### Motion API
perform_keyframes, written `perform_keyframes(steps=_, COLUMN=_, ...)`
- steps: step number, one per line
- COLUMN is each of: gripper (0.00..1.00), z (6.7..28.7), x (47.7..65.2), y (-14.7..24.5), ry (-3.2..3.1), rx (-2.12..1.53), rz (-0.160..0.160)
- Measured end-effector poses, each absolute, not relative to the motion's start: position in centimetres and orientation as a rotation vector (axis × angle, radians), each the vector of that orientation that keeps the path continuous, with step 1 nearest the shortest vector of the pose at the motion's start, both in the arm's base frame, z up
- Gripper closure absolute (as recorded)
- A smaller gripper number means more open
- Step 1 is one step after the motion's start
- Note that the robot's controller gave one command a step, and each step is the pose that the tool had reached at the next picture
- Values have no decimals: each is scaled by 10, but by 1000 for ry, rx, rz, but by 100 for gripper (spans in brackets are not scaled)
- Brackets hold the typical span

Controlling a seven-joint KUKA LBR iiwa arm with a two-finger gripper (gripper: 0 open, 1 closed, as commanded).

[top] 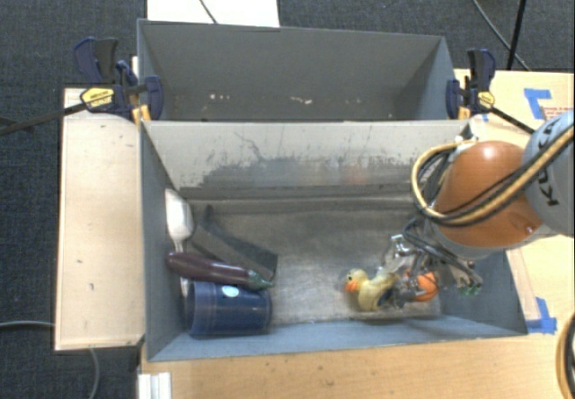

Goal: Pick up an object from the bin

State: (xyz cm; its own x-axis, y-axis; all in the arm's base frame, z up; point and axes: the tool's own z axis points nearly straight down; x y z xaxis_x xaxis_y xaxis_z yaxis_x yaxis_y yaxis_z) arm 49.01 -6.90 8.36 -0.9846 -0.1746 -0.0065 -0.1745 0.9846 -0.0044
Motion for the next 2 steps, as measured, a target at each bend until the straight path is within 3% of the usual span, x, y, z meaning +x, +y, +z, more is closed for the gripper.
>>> perform_keyframes(steps=1, gripper=100, z=84, x=490, y=-69, ry=3123, rx=-273, rz=-6)
perform_keyframes(steps=2, gripper=100, z=223, x=480, y=-76, ry=3126, rx=-280, rz=0)
